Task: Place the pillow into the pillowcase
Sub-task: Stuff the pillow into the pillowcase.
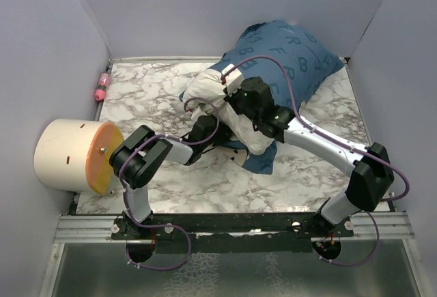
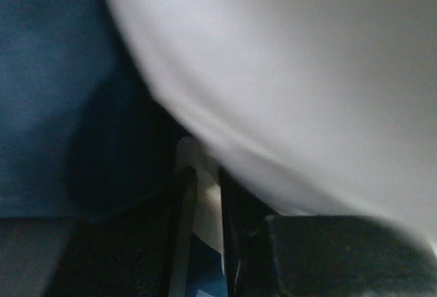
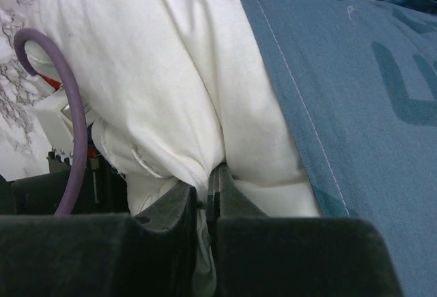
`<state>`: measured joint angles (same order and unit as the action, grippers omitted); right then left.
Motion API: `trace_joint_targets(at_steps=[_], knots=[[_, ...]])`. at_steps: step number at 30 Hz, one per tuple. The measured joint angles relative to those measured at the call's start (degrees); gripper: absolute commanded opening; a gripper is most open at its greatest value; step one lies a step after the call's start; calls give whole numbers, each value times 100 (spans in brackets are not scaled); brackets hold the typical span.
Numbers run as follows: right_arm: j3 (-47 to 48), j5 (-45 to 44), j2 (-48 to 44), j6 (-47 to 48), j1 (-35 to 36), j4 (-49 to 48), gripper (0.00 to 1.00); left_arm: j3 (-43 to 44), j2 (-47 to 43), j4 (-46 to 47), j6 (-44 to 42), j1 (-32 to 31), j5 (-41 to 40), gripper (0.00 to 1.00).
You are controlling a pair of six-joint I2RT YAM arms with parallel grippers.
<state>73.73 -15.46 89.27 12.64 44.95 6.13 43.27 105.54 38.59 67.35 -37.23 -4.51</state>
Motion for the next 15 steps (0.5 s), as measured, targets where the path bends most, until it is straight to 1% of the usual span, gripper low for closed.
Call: trace_joint_targets(at_steps=[2, 4, 9, 15], knots=[[0, 2, -4, -28, -15, 9, 1, -98, 39, 24, 33, -2, -44, 21], [0, 9, -7, -42, -20, 13, 1, -177, 59, 26, 44, -2, -92, 23], [0, 42, -35, -59, -31, 33, 1, -142, 127, 28, -22, -2, -114, 42], [0, 103, -90, -90, -39, 33, 1, 20, 382, 299, 39, -2, -116, 50]])
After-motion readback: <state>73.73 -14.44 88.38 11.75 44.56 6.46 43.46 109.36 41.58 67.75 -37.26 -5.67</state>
